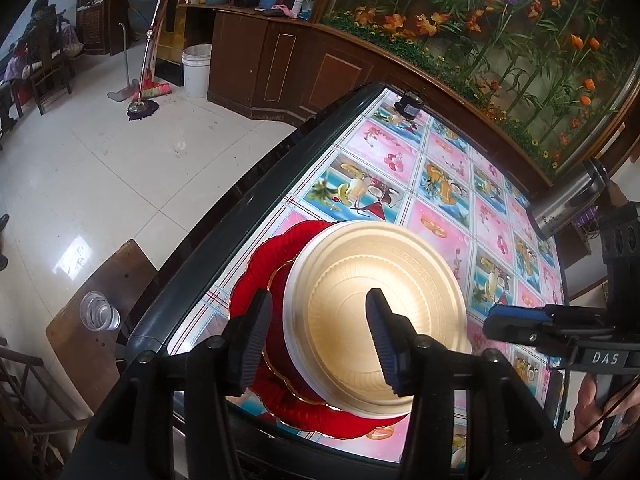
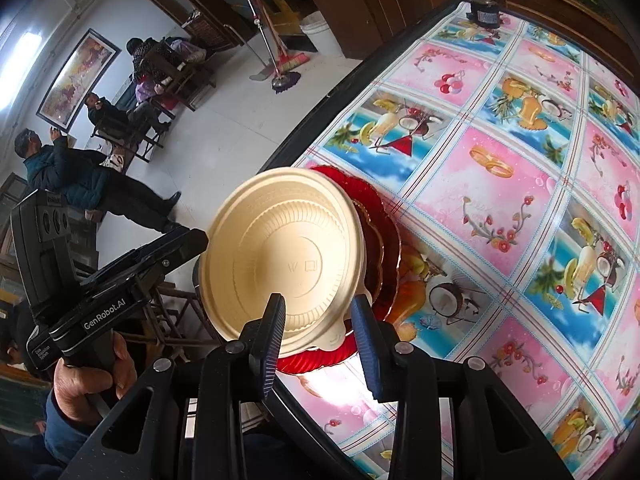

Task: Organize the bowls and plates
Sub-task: 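Lower the beige bowl onto the white bowl and open the left gripper, then grasp the rim of the whole plate-and-bowl stack with the left gripper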

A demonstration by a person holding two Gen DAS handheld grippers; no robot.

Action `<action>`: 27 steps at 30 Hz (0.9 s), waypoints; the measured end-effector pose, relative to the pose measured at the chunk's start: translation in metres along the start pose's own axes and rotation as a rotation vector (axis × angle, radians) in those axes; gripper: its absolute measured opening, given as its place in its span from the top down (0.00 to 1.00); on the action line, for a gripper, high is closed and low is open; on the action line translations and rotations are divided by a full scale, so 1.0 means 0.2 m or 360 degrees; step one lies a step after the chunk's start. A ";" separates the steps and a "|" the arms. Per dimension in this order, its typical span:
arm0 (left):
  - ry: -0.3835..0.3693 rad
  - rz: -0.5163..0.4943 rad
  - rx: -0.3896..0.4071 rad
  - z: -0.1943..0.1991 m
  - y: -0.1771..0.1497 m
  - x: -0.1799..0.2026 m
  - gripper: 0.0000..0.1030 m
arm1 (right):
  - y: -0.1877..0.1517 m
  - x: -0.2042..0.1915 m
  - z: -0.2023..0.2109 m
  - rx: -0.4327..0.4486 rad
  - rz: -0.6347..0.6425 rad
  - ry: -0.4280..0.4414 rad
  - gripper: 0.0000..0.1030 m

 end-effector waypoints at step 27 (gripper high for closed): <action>-0.0092 -0.0087 0.0321 0.28 -0.04 0.04 0.33 | 0.03 -0.08 0.36 0.0368 0.0092 -0.0157 0.46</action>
Point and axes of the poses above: each gripper's, at about its wrist camera, not at the fingertips, and z roughly against the way its jaws point, x to its right, y to its top, the point moved 7 cm from there along -z, roughly the way its jaws point, and after that the axes turned 15 degrees about z, right-handed, at the moved point
